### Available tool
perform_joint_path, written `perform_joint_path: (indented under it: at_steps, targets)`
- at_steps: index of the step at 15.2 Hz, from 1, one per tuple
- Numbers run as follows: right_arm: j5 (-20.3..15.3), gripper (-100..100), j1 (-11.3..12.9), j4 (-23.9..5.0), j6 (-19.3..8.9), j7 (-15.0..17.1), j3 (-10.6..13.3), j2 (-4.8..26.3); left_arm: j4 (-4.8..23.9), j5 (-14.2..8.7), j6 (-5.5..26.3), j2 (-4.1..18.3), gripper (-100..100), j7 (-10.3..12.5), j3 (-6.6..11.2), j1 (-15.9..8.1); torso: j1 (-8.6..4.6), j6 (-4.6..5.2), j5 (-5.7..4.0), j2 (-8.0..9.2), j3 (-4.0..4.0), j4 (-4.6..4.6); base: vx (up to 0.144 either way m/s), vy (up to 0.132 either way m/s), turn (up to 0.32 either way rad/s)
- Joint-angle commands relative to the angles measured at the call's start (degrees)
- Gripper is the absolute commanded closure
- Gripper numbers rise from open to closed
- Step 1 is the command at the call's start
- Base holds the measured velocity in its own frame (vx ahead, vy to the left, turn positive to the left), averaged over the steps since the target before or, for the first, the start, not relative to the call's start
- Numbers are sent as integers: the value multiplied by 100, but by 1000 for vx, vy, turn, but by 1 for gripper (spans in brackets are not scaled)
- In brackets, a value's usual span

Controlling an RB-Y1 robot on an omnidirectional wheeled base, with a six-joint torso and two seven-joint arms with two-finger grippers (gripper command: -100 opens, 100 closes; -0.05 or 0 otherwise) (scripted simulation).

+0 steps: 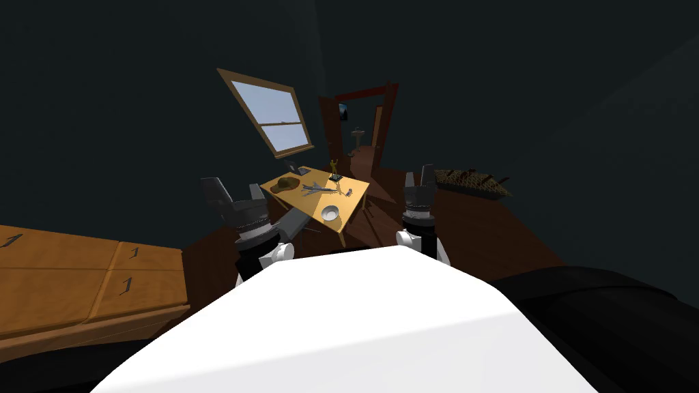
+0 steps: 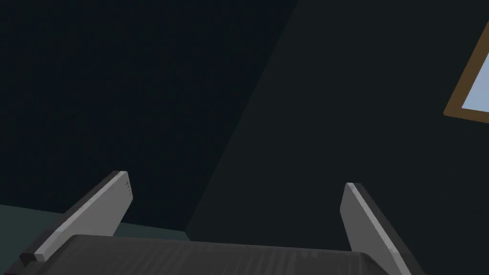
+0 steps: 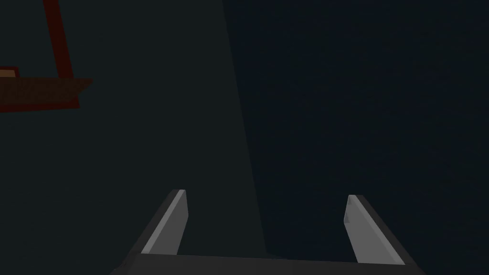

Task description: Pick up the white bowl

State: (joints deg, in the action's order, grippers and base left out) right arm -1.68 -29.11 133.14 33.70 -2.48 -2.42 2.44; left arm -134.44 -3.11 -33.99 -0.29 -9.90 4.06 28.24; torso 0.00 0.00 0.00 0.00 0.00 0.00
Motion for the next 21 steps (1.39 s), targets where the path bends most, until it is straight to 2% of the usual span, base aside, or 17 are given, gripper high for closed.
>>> perform_joint_path:
  at_steps: [1, 4, 5, 7, 8, 10, 11, 13, 16, 17, 18, 19, 20, 21]
  targets:
    - [0, 0, 0, 0, 0, 0, 0, 0, 47, -7, 65, 194, -100, 1, 10, -22, 0, 0, 0, 0, 0, 0, 0, -8, 7]
    - [0, 0, 0, 0, 0, 0, 0, 0, 236, -36, 324, 598, -100, 5, 51, -112, -9, 0, -1, 0, 0, 0, -1, -38, 20]
    - [0, 0, 0, 0, 0, 0, 0, 0, 236, -36, 324, 598, -100, 5, 51, -112, -16, 0, -3, -1, 0, 0, 2, -54, 18]
    - [0, 0, 0, 0, 0, 0, 0, -1, 432, -66, 592, 829, -100, 10, 92, -206, -19, 1, -4, -1, -1, -1, -3, -56, 19]
    - [0, 0, 0, 0, 0, 0, 1, -1, 432, -66, 592, 829, -100, 10, 92, -206, -23, 0, -4, -2, -1, -1, 3, -61, 17]
    - [0, 0, 0, 0, 0, 0, 1, -1, 676, -105, 891, 1023, -100, 15, 144, -322, -24, 0, -5, -2, -1, -1, 0, -64, 28]
    - [0, 0, 0, 0, 0, 0, 1, -1, 676, -105, 925, 1023, -100, 15, 144, -322, -27, 1, -5, -2, -1, -1, 4, -71, 24]
    - [0, 0, 0, 0, 0, 0, 1, -1, 962, -151, 1281, 1182, -100, 20, 205, -458, -30, 1, -6, -4, -3, -1, 3, -90, 23]
    - [0, 0, 0, 0, 0, 0, 1, -1, 1119, -176, 1527, 1249, -100, 23, 238, -532, -39, 1, -8, -5, -3, -1, 9, -87, 25]
    - [0, 0, 0, 0, 0, 0, 1, -1, 1283, -204, 1708, 1308, -100, 26, 273, -610, -35, 1, -8, -8, -5, -2, 12, -68, 19]
    - [0, 0, 0, 0, 0, 0, 1, -1, 1283, -204, 1751, 1308, -100, 26, 273, -610, -32, 0, -7, -8, -5, -2, 9, -63, 19]
    - [0, 0, 0, 0, 0, 0, 1, -1, 1455, -232, 1944, 1359, -100, 30, 309, -691, -29, 0, -6, -7, -4, -2, 5, -70, 21]
    - [0, 0, 0, 0, 0, 0, 1, -1, 1455, -232, 1985, 1359, -100, 30, 309, -691, -29, 0, -6, -6, -4, -2, 4, -65, 24]
    - [0, 0, 0, 0, 0, 0, 1, -1, 1632, -262, 2140, 1402, -100, 33, 347, -775, -27, 0, -6, -6, -3, -1, 7, -75, 22]
